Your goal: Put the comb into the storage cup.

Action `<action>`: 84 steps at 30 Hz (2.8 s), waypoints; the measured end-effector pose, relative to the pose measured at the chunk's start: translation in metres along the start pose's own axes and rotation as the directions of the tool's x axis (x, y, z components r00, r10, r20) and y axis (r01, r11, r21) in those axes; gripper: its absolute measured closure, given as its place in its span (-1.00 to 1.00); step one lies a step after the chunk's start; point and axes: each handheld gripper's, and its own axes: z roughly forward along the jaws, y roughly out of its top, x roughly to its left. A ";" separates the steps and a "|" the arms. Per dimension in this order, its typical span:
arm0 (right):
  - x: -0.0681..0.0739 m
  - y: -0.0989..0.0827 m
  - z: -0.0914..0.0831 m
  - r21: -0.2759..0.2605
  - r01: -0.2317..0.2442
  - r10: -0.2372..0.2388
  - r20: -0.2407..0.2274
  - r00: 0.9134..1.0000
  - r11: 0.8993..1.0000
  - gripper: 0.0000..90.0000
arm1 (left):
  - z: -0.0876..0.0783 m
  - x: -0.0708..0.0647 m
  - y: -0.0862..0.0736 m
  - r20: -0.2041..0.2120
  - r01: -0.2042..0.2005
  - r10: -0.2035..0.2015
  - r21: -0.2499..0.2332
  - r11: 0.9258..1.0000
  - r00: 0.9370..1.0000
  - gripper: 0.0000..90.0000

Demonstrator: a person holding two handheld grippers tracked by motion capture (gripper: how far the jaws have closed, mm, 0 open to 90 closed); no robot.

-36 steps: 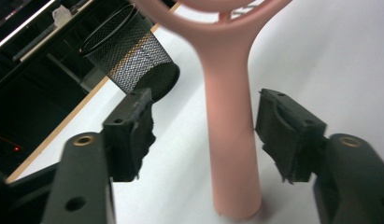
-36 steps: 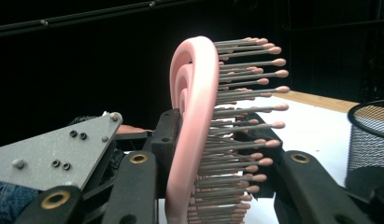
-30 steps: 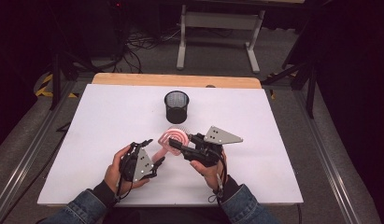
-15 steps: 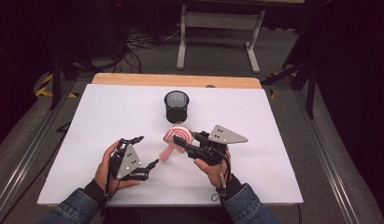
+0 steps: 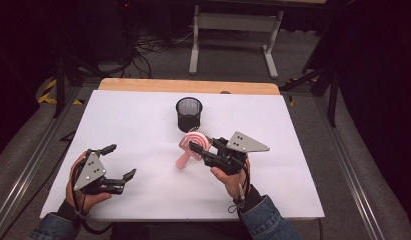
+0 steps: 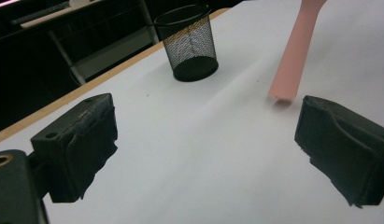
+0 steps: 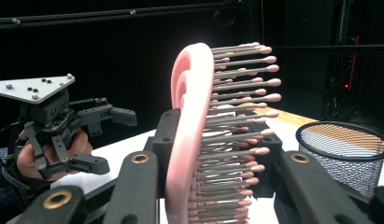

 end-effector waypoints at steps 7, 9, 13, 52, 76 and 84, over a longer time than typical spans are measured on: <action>-0.004 0.005 -0.004 -0.012 0.009 -0.009 0.019 1.000 1.000 0.41 | 0.003 0.002 -0.007 0.020 -0.001 0.000 0.021 1.000 1.000 -0.85; -0.007 0.007 -0.006 -0.018 0.009 -0.008 0.026 1.000 1.000 0.41 | 0.004 0.001 -0.008 0.025 -0.007 0.007 0.029 1.000 1.000 -0.85; -0.011 0.010 -0.008 -0.031 0.013 -0.012 0.040 0.999 0.999 0.41 | 0.007 0.001 -0.009 0.033 -0.008 0.006 0.036 0.999 0.999 -0.85; -0.044 0.034 -0.019 -0.050 0.085 -0.076 0.166 0.983 0.995 0.41 | 0.009 0.001 -0.012 0.043 -0.015 0.013 0.028 1.000 0.999 -0.85; -0.063 0.055 -0.022 -0.048 0.098 -0.084 0.234 0.969 0.994 0.41 | 0.010 0.001 -0.012 0.052 -0.008 0.007 0.025 1.000 0.999 -0.85; -0.065 0.063 -0.018 -0.047 0.100 -0.086 0.244 0.966 0.994 0.41 | 0.012 0.002 -0.011 0.059 -0.001 -0.001 0.021 1.000 0.998 -0.85</action>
